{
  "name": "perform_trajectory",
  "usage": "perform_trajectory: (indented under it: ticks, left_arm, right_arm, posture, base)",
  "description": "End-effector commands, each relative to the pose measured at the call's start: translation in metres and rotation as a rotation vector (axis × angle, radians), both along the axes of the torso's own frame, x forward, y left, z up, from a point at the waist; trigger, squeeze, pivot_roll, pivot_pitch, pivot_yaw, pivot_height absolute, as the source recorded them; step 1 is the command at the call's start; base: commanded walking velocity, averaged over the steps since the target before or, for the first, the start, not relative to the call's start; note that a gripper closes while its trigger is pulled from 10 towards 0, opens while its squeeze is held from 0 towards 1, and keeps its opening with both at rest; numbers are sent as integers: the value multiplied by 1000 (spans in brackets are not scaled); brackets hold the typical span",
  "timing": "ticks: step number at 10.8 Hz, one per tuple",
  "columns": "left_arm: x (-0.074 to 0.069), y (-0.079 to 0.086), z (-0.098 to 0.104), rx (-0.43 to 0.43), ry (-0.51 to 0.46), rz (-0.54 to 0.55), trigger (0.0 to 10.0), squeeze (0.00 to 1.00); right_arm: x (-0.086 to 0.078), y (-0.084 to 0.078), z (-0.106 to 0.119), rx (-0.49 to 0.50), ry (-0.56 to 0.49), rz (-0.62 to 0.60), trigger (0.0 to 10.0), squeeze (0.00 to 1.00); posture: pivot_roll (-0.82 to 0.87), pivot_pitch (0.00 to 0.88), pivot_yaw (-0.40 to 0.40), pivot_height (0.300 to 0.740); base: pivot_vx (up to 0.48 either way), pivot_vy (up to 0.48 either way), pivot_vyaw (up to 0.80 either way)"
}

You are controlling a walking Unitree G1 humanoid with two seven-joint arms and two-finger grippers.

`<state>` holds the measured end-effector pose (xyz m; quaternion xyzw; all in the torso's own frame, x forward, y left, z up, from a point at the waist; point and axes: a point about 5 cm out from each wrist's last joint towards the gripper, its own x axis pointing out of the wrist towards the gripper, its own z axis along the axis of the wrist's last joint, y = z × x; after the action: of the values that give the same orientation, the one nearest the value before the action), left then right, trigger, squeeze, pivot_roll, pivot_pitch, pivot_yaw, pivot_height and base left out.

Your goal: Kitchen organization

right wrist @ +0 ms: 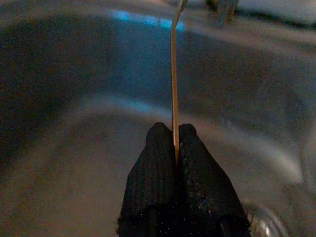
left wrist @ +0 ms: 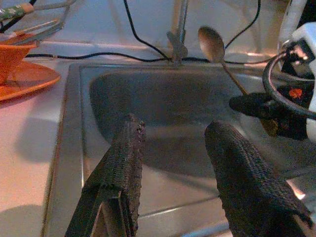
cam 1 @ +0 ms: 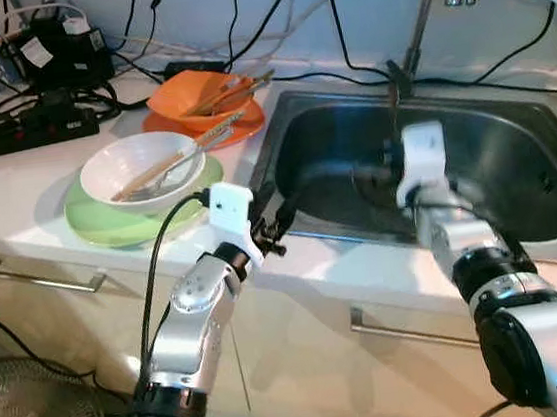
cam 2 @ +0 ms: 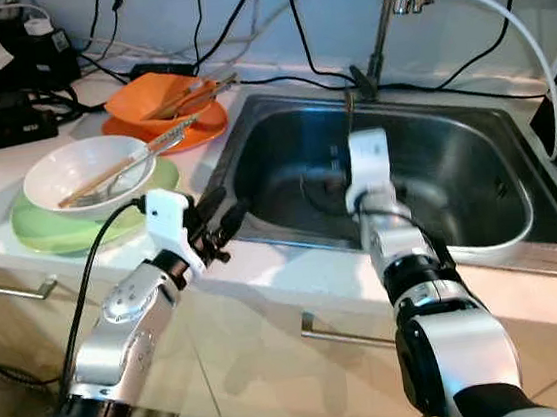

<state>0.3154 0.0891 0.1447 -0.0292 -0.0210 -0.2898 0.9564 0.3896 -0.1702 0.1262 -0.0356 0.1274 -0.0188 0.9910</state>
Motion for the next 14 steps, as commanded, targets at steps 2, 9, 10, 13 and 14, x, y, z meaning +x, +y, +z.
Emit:
perform_trajectory:
  ticks: [2, 9, 10, 13, 14]
  left_arm:
    - [-3, -5, -9, 35, 16, -28, 10000, 0]
    - [-10, -9, -13, 92, 42, -153, 10000, 0]
    - [-12, -9, -13, 99, 45, -174, 10000, 0]
    - [-15, -8, -14, 104, 59, -194, 10000, 0]
    - [-16, -9, -14, 104, 61, -199, 10000, 0]
  right_arm:
    - [3, 1, 4, -1, 19, 9, 10000, 0]
    - [-1, 10, -11, -9, 147, 76, 10000, 0]
    - [-1, 13, -11, -10, 156, 96, 10000, 0]
    - [-1, 16, -11, -7, 170, 108, 10000, 682]
    - [-1, 17, -11, -11, 171, 112, 10000, 635]
  posture:
    - [196, 0, -53, 740]
    - [217, 0, -69, 740]
    - [218, 0, -70, 740]
    - [223, 0, -74, 740]
    - [223, 0, -73, 740]
  base:
    - [0, 0, 0]
    - [0, 0, 0]
    - [0, 0, 0]
    - [0, 0, 0]
    - [0, 0, 0]
